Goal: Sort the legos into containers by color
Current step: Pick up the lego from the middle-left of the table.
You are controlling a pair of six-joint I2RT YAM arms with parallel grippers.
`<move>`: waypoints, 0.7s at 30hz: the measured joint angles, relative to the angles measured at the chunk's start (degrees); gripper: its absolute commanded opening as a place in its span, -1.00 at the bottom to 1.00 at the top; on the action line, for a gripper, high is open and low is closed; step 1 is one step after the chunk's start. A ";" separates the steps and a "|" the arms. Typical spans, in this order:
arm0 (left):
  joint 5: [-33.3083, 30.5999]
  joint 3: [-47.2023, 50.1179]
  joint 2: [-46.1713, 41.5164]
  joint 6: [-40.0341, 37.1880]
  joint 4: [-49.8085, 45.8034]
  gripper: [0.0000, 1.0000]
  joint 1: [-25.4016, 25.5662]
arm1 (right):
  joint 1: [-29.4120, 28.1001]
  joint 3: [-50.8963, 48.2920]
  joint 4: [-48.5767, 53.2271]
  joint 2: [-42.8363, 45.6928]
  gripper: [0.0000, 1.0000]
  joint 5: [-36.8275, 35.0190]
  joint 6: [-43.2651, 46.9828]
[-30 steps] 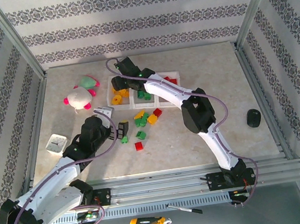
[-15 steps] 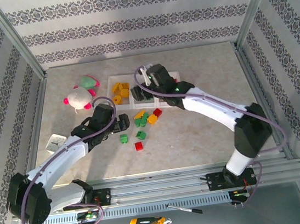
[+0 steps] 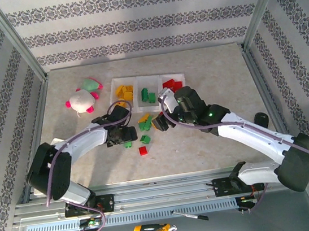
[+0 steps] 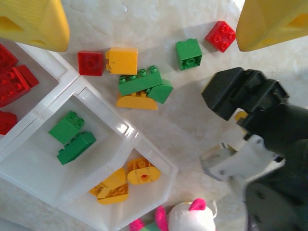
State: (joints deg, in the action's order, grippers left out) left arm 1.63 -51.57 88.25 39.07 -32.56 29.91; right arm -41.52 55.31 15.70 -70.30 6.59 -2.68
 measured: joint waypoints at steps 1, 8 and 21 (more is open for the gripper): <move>0.31 -0.13 0.76 -0.15 -0.09 0.51 -0.02 | -0.02 0.00 0.33 0.22 0.77 0.02 0.20; 1.81 -0.26 3.58 -1.16 -0.44 0.11 -0.02 | 0.00 -0.11 1.88 0.35 0.78 -0.04 1.20; 2.62 -2.36 4.48 -1.57 -1.57 -0.45 0.00 | -0.39 -0.11 2.14 0.35 0.78 -0.02 1.62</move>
State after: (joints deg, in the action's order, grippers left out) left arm 4.25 -53.93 92.73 37.50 -34.13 29.91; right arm -41.91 55.20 17.85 -69.95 6.57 -1.06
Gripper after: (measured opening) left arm 0.322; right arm 0.890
